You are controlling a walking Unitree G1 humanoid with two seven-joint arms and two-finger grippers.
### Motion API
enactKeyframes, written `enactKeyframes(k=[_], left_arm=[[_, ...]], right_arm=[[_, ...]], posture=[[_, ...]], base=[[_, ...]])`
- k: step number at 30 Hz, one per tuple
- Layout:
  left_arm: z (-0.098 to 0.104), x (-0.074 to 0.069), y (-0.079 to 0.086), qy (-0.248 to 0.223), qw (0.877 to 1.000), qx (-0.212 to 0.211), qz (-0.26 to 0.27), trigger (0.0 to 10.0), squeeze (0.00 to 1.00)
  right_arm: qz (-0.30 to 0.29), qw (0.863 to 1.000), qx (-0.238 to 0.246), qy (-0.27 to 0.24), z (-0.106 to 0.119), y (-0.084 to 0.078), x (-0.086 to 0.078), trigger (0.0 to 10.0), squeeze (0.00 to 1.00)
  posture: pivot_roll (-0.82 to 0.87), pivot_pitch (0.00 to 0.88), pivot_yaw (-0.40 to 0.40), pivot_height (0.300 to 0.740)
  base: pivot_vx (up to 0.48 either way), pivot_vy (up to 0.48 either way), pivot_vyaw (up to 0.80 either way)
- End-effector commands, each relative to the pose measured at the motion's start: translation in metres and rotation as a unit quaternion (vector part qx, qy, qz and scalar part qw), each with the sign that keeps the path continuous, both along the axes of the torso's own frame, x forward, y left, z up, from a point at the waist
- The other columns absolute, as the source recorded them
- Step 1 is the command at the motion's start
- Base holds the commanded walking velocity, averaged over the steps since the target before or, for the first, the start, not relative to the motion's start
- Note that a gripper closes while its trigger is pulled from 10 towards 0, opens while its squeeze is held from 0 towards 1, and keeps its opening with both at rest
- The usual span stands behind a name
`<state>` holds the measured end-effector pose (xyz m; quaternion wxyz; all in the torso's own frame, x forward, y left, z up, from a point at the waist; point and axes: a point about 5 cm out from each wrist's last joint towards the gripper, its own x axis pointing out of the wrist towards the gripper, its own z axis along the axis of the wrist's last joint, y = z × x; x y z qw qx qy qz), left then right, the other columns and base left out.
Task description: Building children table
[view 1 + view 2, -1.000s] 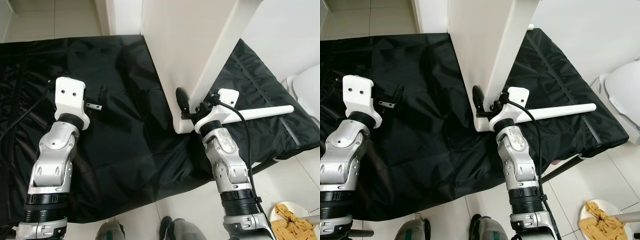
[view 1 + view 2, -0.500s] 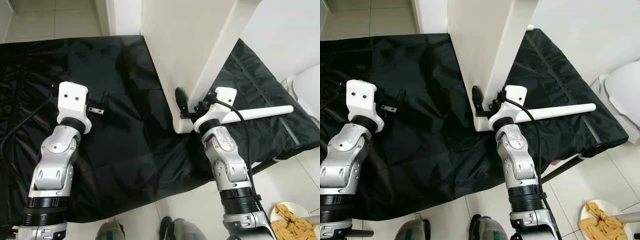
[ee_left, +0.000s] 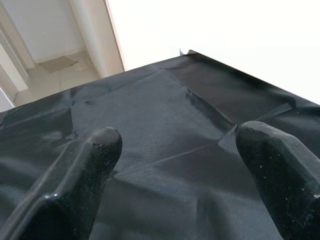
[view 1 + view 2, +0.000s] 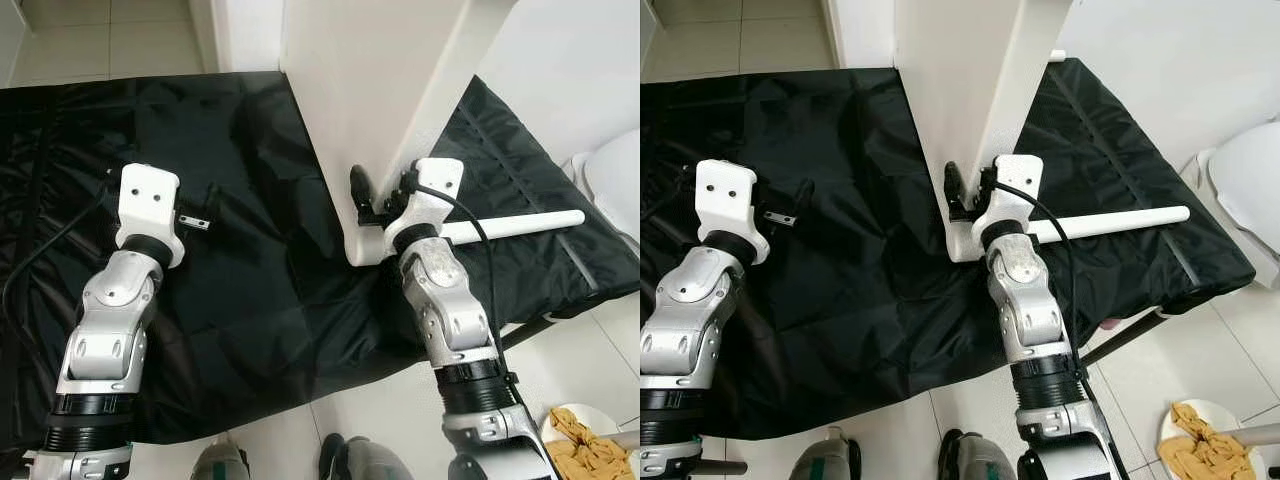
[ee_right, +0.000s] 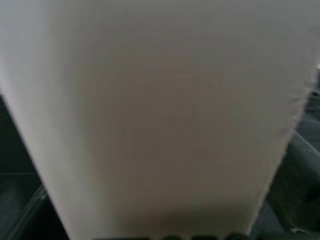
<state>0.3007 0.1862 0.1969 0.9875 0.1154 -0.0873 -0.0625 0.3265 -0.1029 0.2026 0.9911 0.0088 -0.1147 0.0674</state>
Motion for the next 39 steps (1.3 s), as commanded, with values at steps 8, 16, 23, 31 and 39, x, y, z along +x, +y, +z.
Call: enactKeyframes(k=[8, 16, 23, 31, 39], left_arm=[[0.003, -0.004, -0.006, -0.001, 1.000, 0.008, -0.028, 10.0, 0.00], [0.003, -0.005, -0.009, -0.002, 0.999, 0.003, -0.034, 10.0, 0.00], [0.003, -0.006, -0.010, -0.002, 0.999, 0.001, -0.035, 10.0, 0.00], [0.003, -0.008, -0.010, -0.001, 0.999, 0.000, -0.037, 10.0, 0.00], [0.003, -0.008, -0.011, -0.001, 0.999, -0.001, -0.040, 10.0, 0.00]], right_arm=[[-0.042, 0.998, -0.032, 0.043, -0.001, 0.004, 0.011, 10.0, 0.00], [-0.055, 0.997, -0.020, 0.055, 0.004, 0.006, 0.019, 10.0, 0.00], [-0.070, 0.996, -0.015, 0.056, 0.009, 0.004, 0.027, 10.0, 0.00], [-0.056, 0.996, -0.012, 0.066, 0.009, 0.006, 0.029, 10.0, 0.00], [-0.006, 0.997, 0.004, 0.073, 0.008, 0.011, 0.027, 10.0, 0.00]], posture=[[0.12, 0.099, -0.065, 0.740], [0.12, 0.100, -0.069, 0.740], [0.12, 0.098, -0.076, 0.740], [0.13, 0.096, -0.081, 0.740], [0.13, 0.088, -0.081, 0.740]], base=[[0.000, 0.000, 0.00], [0.000, 0.000, 0.00], [0.000, 0.000, 0.00], [0.000, 0.000, 0.00], [0.000, 0.000, 0.00]])
